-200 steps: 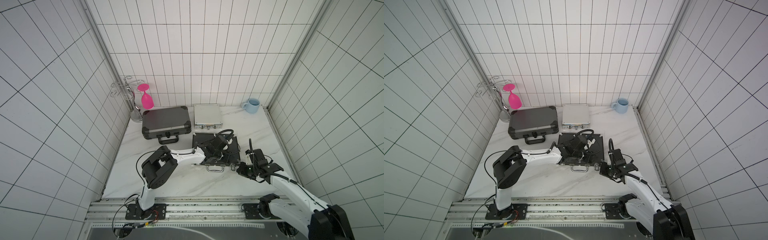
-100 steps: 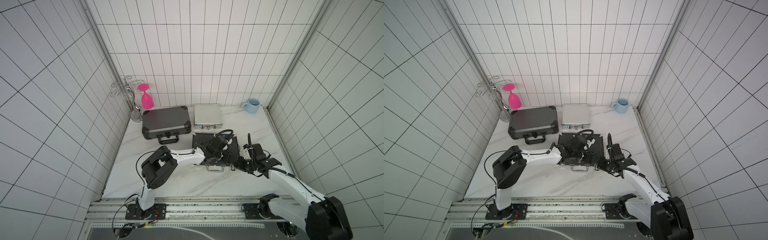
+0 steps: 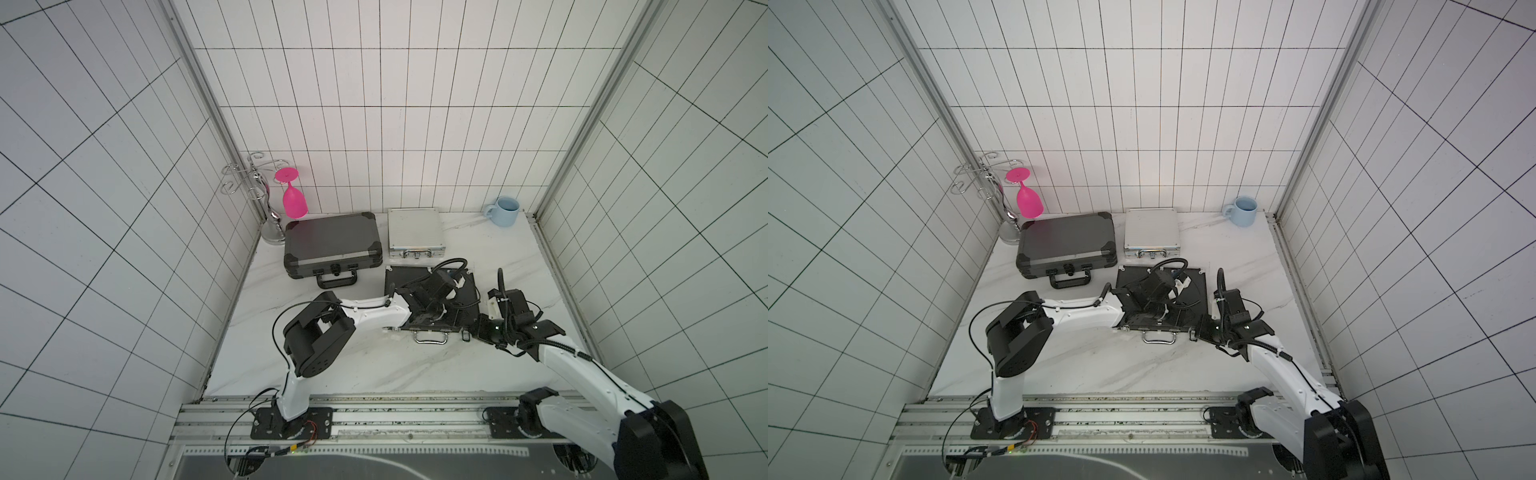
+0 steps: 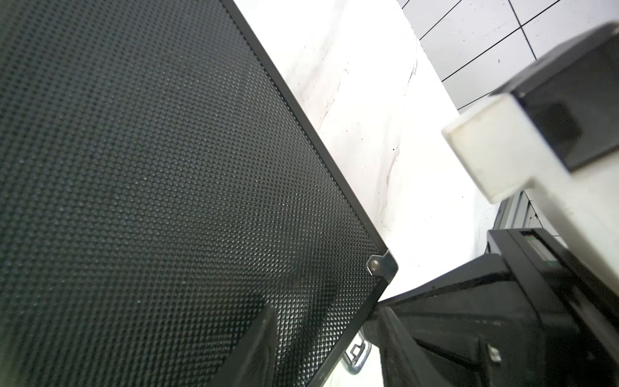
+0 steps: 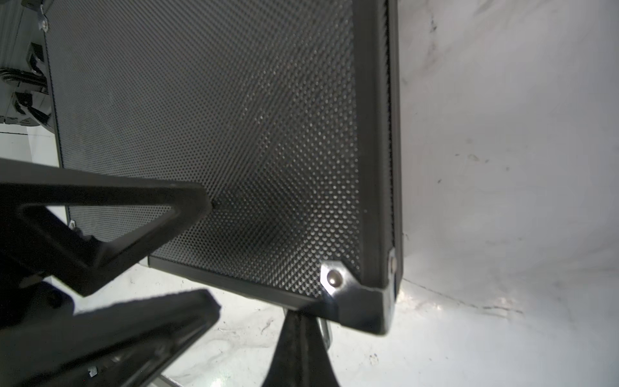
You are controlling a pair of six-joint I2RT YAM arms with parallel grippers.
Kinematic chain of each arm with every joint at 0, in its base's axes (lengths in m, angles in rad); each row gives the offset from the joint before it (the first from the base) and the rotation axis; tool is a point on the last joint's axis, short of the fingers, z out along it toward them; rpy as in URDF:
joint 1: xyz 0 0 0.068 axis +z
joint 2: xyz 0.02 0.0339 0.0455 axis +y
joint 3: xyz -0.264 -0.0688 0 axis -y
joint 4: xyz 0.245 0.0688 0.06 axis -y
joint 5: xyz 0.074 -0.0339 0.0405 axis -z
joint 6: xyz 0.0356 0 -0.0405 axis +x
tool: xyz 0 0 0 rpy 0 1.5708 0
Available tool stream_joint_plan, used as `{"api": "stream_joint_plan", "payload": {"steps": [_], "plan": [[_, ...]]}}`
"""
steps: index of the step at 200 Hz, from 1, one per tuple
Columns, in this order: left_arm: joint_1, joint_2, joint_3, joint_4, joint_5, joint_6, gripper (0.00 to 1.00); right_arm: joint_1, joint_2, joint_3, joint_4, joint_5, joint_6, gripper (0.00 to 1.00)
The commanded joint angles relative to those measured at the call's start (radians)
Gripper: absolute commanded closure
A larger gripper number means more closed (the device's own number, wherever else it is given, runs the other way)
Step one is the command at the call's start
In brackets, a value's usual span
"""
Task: Close the poker set cases
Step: Fasten the fastener on the poker set case.
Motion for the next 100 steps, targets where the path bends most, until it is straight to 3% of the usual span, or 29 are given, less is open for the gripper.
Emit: {"api": "stream_joint_plan", "payload": {"steps": [1,62,100], "plan": [[0.012,0.091,-0.047,-0.241,-0.032,-0.004,0.49,-0.005,-0.005,-0.07,-0.02,0.001,0.023,0.98],[0.012,0.077,-0.048,-0.245,-0.038,-0.005,0.48,-0.004,-0.053,-0.109,0.051,0.008,0.044,0.95],[0.009,0.084,-0.026,-0.254,-0.031,0.001,0.48,-0.001,0.029,-0.089,0.037,-0.012,0.019,0.97]]}}
